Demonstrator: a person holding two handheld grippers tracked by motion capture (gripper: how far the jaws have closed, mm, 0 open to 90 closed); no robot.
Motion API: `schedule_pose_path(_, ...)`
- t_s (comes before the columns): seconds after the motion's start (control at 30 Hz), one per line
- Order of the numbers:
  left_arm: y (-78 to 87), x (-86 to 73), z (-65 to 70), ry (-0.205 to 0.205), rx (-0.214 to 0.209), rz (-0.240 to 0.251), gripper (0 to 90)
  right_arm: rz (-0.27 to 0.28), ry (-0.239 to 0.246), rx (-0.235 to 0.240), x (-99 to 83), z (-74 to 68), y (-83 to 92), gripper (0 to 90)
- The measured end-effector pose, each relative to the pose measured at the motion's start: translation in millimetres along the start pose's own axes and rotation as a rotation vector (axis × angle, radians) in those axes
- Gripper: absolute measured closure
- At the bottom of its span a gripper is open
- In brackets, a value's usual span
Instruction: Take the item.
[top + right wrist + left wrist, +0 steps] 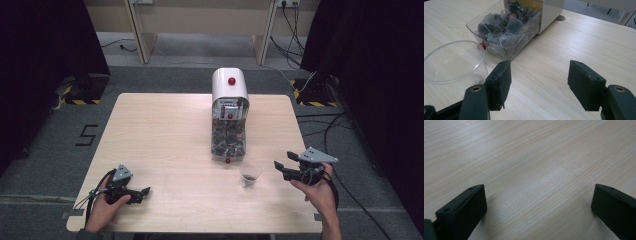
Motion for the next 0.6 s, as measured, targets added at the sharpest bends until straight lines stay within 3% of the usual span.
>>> schedule_pose_path(0.1, 0.0, 0.0, 0.0, 0.000, 0.000, 0.000, 0.0, 0.010, -0.013, 0.001, -1.5, -1.7, 0.8, 36.2)
schedule_pose_path(0.27, 0.0, 0.0, 0.0, 0.000, 0.000, 0.000, 0.0, -0.027, -0.032, 0.002, -12.6, 1.1, -5.5, 35.8)
schedule_pose_path(0.6, 0.0, 0.0, 0.0, 0.000, 0.000, 0.000, 0.0, -0.038, -0.039, -0.009, -21.6, 4.2, -4.9, 35.4)
Point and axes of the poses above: each handheld gripper's, and its own axes: y roughly backward along the jaws, x roughly out of its top, z roughly to its right, the point moved 8 cm from there along -y, roughly forward along the jaws, and after that the axes turned 12 degrees about -y, right-handed, at the moved point
